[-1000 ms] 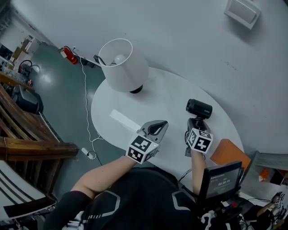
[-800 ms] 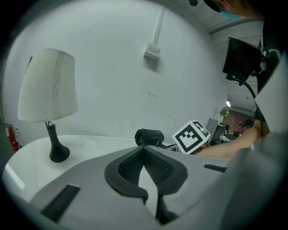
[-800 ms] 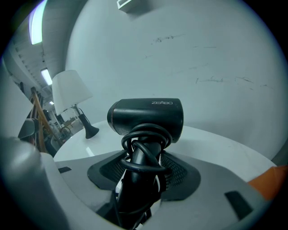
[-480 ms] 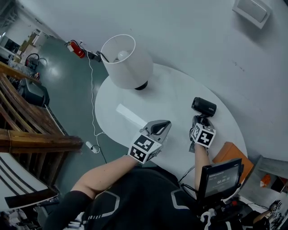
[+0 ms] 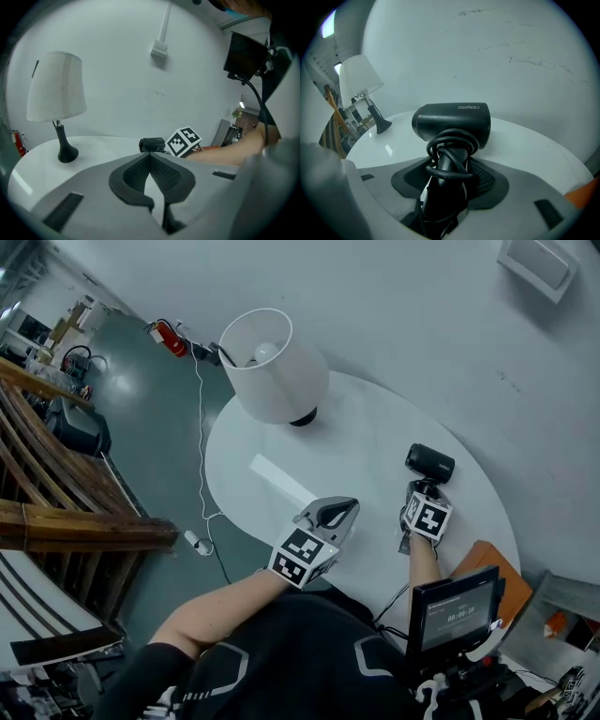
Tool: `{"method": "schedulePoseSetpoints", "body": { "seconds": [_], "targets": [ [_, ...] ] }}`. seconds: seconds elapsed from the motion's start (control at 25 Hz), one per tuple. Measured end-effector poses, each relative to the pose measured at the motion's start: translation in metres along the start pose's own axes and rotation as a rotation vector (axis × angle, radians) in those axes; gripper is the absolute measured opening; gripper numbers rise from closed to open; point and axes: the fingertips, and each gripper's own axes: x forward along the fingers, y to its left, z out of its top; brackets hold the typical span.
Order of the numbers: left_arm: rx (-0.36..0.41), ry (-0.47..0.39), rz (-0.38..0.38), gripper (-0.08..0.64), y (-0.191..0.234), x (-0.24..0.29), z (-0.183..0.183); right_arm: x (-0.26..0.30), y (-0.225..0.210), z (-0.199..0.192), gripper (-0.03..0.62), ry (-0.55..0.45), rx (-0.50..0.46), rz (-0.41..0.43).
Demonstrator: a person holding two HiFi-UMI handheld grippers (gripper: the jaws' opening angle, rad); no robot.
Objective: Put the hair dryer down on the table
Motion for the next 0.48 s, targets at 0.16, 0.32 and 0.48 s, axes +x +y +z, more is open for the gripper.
{"method": "schedulePoseSetpoints", "body": {
  "seconds": [0.16,0.32,0.48],
  "targets": [
    [-0.008,0.000,0.006,0.006,0.0025,-0.0025,-0.0013,0.0061,-0.0024,-0.0014,0.248,0.021,-0.005,-0.014],
    [-0.015,0.000,0.010,0.006,0.0053,-0.0045,-0.0032,0.0094,-0.0032,-0.0024,0.249,0.030,-0.002,-0.026],
    [-0.023,-0.002,0.018,0.006,0.0073,-0.0055,-0.0048,0.0109,-0.0038,-0.0034,0.249,0.048,-0.009,-0.034]
  ]
}}
